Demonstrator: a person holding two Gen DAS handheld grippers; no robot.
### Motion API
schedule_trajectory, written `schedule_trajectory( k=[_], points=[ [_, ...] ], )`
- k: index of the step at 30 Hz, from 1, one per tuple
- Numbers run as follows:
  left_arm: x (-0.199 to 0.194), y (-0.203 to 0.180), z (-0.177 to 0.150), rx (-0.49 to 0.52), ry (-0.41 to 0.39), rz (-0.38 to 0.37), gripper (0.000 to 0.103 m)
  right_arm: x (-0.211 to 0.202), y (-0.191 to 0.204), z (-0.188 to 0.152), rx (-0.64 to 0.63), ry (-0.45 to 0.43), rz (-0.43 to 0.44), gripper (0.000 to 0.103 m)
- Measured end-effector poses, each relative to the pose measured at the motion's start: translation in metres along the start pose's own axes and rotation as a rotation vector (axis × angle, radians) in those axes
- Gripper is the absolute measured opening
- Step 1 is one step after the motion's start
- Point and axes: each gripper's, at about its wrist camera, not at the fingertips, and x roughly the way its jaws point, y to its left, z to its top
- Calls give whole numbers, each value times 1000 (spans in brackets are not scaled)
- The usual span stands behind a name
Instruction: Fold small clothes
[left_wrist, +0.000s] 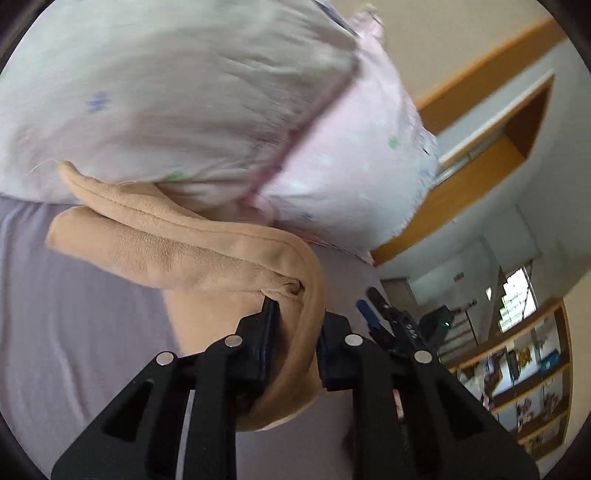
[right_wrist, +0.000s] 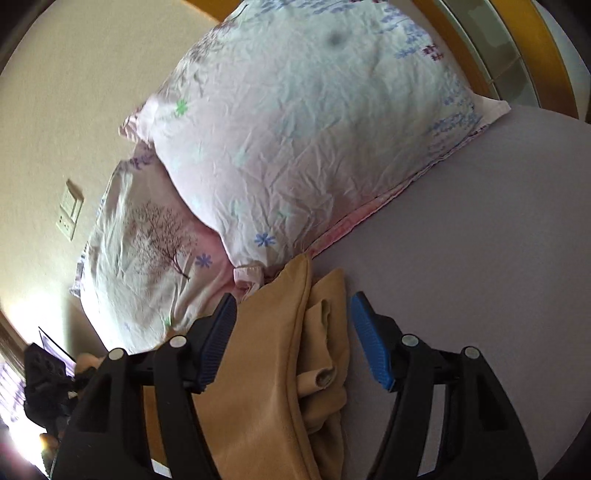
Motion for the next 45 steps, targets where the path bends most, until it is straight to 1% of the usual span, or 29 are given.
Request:
schedule_trajectory(
  k=[3,6,7,9,10,12,13,14,15,16,17,19,21,24,26,27,28,30,31,32,34,36,37,39,41,42,43,44,45],
  points=[
    [80,-50,-13,94,149,-43,19,-3,-11,4,26,-12,-20,65],
    [149,-66,-35,112,327,-72,24,1,-18,4,49,15,-21,65],
    [161,-68,-41,108,370,-114,25,2,-19,3,48,22,-22,65],
    [161,-72,-51,100,404,-266,25,5,-18,2,40,42,-17,65],
    [154,-72,-52,108,391,-287,25,5,-17,2,33,49,-6,65],
    [125,-63,-46,123,306,-263,47,5,-13,2,6,55,6,68],
    [104,-51,-41,99,233,-216,64,4,-11,3,-12,58,0,72],
    [88,-37,-36,70,165,-152,69,3,-12,4,-10,67,1,75],
    [73,-22,-33,45,113,-83,69,4,-13,4,5,84,21,80],
    [64,-7,-29,26,86,-9,69,6,-15,4,21,109,52,85],
    [60,5,-27,6,80,48,69,11,-16,4,35,143,74,85],
    [63,30,-26,-57,102,132,69,23,-18,1,35,205,46,85],
    [74,46,-23,-88,135,172,69,38,-17,-4,20,280,9,85],
    [85,60,-23,-95,176,181,69,48,-13,-10,-1,336,7,81],
    [93,65,-28,-104,189,170,69,51,-11,-12,-4,358,32,74],
    [97,65,-28,-113,191,157,69,53,-11,-13,0,374,37,65],
    [98,66,-27,-118,181,138,67,55,-10,-14,-4,384,30,54],
    [99,62,-33,-120,172,132,60,59,-10,-17,9,402,51,38],
    [98,62,-34,-116,166,128,48,58,-10,-17,13,403,69,33],
    [98,62,-34,-110,160,110,40,56,-7,-16,6,393,86,32],
    [80,65,-36,-110,142,73,37,51,4,-16,-15,375,130,30],
    [51,65,-41,-84,113,79,37,51,22,-24,-34,386,195,30],
    [26,67,-45,-64,84,92,37,53,35,-30,-52,410,221,30],
    [-3,75,-52,-61,43,117,38,62,57,-45,-106,463,238,31],
    [-31,88,-60,-45,16,204,41,75,81,-63,-181,533,224,39],
    [-40,92,-63,-44,8,245,41,77,91,-69,-230,543,175,43],
    [-52,96,-68,-45,-5,280,41,72,99,-70,-266,520,128,45],
    [-65,97,-74,-38,-35,288,41,58,104,-67,-281,456,99,50],
    [-76,92,-79,-22,-67,283,41,41,108,-63,-273,399,113,65]
  ],
)
